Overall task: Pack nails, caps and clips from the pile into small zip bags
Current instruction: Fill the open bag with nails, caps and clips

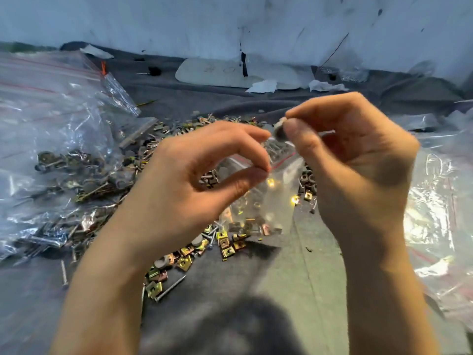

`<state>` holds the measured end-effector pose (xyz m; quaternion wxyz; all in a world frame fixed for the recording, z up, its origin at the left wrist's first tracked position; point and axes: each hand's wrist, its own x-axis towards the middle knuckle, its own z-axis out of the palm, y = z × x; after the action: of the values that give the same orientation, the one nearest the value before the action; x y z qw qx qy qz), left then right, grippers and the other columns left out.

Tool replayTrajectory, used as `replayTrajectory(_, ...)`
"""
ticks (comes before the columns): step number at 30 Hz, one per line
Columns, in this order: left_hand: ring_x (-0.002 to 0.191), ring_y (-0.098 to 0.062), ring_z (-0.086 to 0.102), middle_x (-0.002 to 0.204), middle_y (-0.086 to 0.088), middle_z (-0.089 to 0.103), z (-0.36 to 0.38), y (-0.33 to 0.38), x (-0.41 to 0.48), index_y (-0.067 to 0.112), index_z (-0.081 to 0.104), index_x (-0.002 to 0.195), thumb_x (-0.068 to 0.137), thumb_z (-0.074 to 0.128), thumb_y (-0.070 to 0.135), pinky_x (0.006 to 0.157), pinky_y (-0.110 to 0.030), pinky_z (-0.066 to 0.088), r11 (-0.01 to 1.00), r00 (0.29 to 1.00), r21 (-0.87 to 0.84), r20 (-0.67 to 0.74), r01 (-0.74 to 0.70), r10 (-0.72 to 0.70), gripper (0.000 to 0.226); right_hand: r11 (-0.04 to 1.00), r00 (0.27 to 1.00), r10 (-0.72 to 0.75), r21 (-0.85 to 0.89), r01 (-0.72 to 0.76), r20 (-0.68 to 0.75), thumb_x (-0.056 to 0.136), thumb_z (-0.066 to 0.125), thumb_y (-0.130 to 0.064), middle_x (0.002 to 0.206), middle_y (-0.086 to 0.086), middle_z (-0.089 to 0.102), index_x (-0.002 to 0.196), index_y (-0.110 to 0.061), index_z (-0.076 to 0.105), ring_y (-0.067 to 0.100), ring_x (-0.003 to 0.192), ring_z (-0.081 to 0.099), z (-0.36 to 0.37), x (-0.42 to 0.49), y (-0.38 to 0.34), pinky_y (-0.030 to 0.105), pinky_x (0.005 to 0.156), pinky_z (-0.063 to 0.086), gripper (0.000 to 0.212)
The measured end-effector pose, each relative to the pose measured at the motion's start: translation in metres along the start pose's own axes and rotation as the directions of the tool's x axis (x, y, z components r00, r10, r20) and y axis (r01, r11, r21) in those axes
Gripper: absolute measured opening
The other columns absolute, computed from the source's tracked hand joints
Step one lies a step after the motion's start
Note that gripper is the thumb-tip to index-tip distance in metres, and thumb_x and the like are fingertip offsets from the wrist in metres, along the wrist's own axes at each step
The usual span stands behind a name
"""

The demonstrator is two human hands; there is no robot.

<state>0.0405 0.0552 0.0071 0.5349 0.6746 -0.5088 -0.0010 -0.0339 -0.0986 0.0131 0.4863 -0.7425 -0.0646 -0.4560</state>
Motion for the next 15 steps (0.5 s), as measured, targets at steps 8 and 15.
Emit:
replayTrajectory(8,0.121,-0.014,0.059,0.123,0.003,0.065,-0.007,-0.002,-0.001,0.024,0.065,0.094,0.086,0.063,0.025,0.103,-0.035,0.048,0.999,0.993,0.019,-0.115,0.028,-0.026,0.009,0.993,0.992,0.121,0.019,-0.12,-0.048,0.088,0.065,-0.014,0.072,-0.008,0.063,0.084,-0.021,0.064,0.002,0.062,0.053,-0.003,0.002,0.007,0.017,0.059,0.042,0.009)
replayTrajectory(15,0.123,-0.011,0.056,0.123,0.004,0.06,-0.023,-0.006,-0.003,0.025,0.057,0.099,0.092,0.061,0.022,0.103,-0.029,0.046,0.99,0.917,0.142,-0.394,0.001,0.056,0.008,0.804,0.659,0.569,-0.502,-0.319,0.492,0.084,0.07,-0.025,0.057,-0.014,0.056,0.072,-0.024,0.064,-0.007,0.05,0.05,0.017,-0.014,0.028,0.006,0.048,0.035,0.014)
